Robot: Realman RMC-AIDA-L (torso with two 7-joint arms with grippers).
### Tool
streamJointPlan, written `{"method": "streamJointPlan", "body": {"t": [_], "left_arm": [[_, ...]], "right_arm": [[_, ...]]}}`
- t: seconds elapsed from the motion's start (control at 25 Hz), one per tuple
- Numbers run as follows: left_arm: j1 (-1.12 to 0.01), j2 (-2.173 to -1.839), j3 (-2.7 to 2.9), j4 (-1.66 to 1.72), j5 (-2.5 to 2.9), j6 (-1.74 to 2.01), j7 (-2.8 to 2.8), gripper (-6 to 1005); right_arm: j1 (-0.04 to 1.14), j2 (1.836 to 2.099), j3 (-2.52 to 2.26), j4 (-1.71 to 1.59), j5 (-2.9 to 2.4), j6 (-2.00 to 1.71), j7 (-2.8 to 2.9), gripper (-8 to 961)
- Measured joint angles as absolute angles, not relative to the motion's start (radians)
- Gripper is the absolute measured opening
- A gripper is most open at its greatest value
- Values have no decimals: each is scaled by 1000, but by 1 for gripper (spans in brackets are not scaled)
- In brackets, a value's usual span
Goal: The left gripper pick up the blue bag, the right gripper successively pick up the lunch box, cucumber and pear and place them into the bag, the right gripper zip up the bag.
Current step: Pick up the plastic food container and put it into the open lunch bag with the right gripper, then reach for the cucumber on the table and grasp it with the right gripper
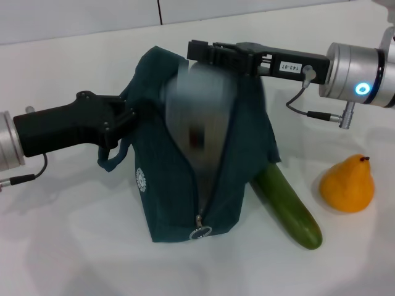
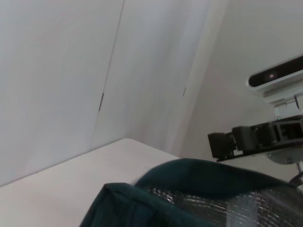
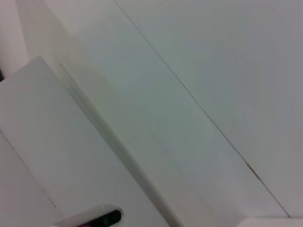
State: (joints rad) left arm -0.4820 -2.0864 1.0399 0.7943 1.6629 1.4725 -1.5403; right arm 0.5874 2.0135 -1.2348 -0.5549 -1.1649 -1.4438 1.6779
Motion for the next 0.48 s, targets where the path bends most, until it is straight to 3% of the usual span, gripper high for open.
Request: {"method": "streamJointPlan", "body": {"t": [0.24, 0.48], "left_arm": [[-482, -2086, 1038, 794, 1663, 1472, -1540, 45], [-479, -2085, 1035, 794, 1658, 1465, -1537, 45]], "right_arm": [[580, 2014, -1199, -562, -1147, -1494, 1639, 255], [557, 2014, -1107, -569, -1145, -1590, 1637, 465]]}}
